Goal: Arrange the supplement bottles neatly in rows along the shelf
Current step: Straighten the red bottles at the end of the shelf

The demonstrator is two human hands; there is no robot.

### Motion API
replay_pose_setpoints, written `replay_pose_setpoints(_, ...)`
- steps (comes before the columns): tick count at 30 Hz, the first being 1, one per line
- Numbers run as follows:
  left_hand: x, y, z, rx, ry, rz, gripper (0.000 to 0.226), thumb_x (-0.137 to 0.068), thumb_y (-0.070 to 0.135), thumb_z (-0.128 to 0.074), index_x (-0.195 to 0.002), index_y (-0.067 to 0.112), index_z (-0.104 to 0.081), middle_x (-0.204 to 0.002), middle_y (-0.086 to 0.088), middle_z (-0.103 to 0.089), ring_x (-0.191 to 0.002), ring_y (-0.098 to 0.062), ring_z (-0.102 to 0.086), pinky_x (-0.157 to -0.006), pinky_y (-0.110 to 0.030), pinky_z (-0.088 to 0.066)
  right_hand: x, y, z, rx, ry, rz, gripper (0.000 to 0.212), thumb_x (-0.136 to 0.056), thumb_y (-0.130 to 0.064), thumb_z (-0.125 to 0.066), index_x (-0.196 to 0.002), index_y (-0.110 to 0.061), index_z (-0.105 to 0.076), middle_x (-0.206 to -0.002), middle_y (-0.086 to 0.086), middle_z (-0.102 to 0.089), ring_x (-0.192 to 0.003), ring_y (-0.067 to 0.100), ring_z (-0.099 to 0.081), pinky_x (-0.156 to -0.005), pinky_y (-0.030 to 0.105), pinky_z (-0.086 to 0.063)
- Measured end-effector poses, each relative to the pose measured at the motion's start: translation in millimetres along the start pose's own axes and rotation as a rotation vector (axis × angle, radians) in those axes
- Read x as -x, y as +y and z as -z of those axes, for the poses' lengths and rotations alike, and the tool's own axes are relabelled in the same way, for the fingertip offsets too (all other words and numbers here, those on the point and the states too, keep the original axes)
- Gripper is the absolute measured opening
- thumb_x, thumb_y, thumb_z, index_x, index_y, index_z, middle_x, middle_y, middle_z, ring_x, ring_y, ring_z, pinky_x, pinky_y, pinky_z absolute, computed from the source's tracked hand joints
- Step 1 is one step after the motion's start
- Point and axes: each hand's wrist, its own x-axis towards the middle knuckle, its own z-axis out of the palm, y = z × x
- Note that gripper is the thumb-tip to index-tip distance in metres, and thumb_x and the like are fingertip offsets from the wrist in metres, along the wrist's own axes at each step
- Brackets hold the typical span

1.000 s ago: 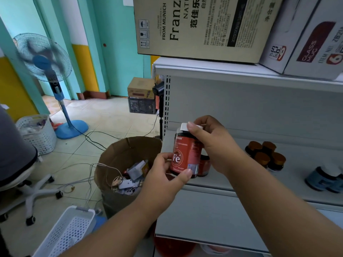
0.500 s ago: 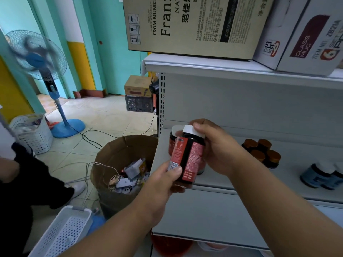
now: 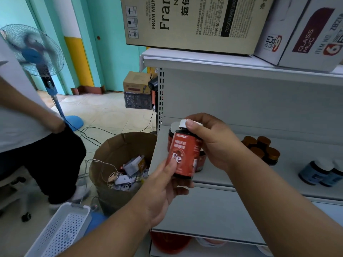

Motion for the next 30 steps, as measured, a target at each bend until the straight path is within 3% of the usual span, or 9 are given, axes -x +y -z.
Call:
replay_pose_setpoints(3, -1.1, -0.1, 1.2, -0.009, 0.012, -0.016, 0.080, -0.064, 0.058, -0.069, -0.129, 0.014, -0.054, -0.099, -0.017, -0.071, -0.085, -0.026, -0.067, -0.083, -0.040, -0.050, -0.1, 0.9, -2.8, 0.004, 0.012, -0.030, 0.052, -0.070, -0.057, -0.072, -0.105, -0.019, -0.064, -0.099, 0.008, -0.072, -0.094, 0.027, -0.069, -0.091, 0.046, -0.053)
replay_pose_setpoints(6, -0.6, -0.3, 4.7, 0.102, -0.014, 0.054, 0.083, -0.067, 0.062, -0.065, -0.129, 0.008, -0.056, -0.099, -0.023, -0.069, -0.085, -0.029, -0.065, -0.084, -0.043, -0.049, 5.5, -0.4, -0.3, -0.139, -0.075, -0.091, 0.039, -0.088, -0.040, -0.061, -0.116, -0.012, -0.063, -0.114, 0.017, -0.068, -0.106, 0.032, -0.065, -0.096, 0.048, -0.049)
replay_pose_setpoints(9, -0.3, -2.3, 4.9, 0.074, 0.024, 0.057, 0.074, -0.076, 0.063, -0.063, -0.128, 0.012, -0.058, -0.104, -0.018, -0.070, -0.089, -0.029, -0.066, -0.085, -0.044, -0.049, 9.1, -2.3, 0.0, -0.045, -0.024, -0.042, 0.039, -0.080, -0.043, -0.067, -0.108, -0.015, -0.064, -0.102, 0.010, -0.072, -0.091, 0.025, -0.070, -0.080, 0.041, -0.055)
replay_pose_setpoints(13, -3.9, 3.3, 3.4, -0.292, 0.053, -0.042, 0.067, -0.067, 0.060, -0.074, -0.125, 0.031, -0.056, -0.107, 0.004, -0.073, -0.105, -0.020, -0.067, -0.091, -0.037, -0.052, 9.6, -5.6, -8.1, 0.105, 0.159, 0.041, 0.048, -0.066, -0.051, -0.076, -0.100, -0.021, -0.063, -0.089, -0.002, -0.072, -0.074, 0.008, -0.070, -0.062, 0.025, -0.053)
replay_pose_setpoints(16, -12.2, 13.6, 7.7, -0.523, 0.067, -0.103, 0.056, -0.071, 0.048, -0.080, -0.121, 0.041, -0.056, -0.110, 0.013, -0.071, -0.109, -0.010, -0.065, -0.096, -0.035, -0.051, 13.0, -7.1, -11.6, 0.162, 0.212, 0.119, 0.051, -0.069, -0.045, -0.081, -0.112, -0.026, -0.059, -0.103, -0.007, -0.068, -0.088, 0.008, -0.069, -0.073, 0.028, -0.057)
replay_pose_setpoints(18, -19.7, 24.3, 9.4, -0.677, 0.102, -0.165, 0.052, -0.073, 0.038, -0.085, -0.115, 0.046, -0.056, -0.110, 0.017, -0.069, -0.106, -0.006, -0.064, -0.088, -0.026, -0.051, 19.2, -6.5, -13.6, 0.223, 0.202, 0.207, 0.060, -0.067, -0.037, -0.083, -0.119, -0.027, -0.055, -0.108, -0.008, -0.067, -0.099, 0.008, -0.066, -0.085, 0.031, -0.056)
replay_pose_setpoints(23, -42.0, 47.4, 4.5, -0.923, 0.217, -0.496, 0.055, -0.074, 0.019, -0.085, -0.111, 0.046, -0.054, -0.104, 0.019, -0.064, -0.100, 0.004, -0.060, -0.080, -0.011, -0.048, 42.3, 6.5, -18.3, 0.450, 0.176, 0.488, 0.067, -0.067, -0.024, -0.088, -0.126, -0.024, -0.054, -0.121, -0.013, -0.063, -0.117, 0.007, -0.057, -0.098, 0.021, -0.045)
replay_pose_setpoints(27, -51.7, 48.2, 5.4, -1.139, 0.258, -0.633, 0.056, -0.079, 0.034, -0.079, -0.129, 0.039, -0.054, -0.115, 0.015, -0.064, -0.107, -0.011, -0.058, -0.091, -0.038, -0.053, 55.5, 11.5, -17.4, 0.512, 0.164, 0.638, 0.066, -0.071, -0.015, -0.086, -0.129, -0.015, -0.055, -0.131, -0.002, -0.060, -0.128, 0.007, -0.050, -0.103, 0.017, -0.040)
replay_pose_setpoints(30, -43.0, 44.4, 4.3, -1.105, 0.232, -0.609, 0.057, -0.076, 0.036, -0.083, -0.124, 0.044, -0.053, -0.116, 0.018, -0.063, -0.110, -0.013, -0.057, -0.090, -0.039, -0.054, 59.5, 6.8, -16.5, 0.550, 0.162, 0.632, 0.064, -0.071, -0.022, -0.086, -0.127, -0.017, -0.056, -0.128, -0.005, -0.061, -0.125, 0.007, -0.052, -0.099, 0.013, -0.040)
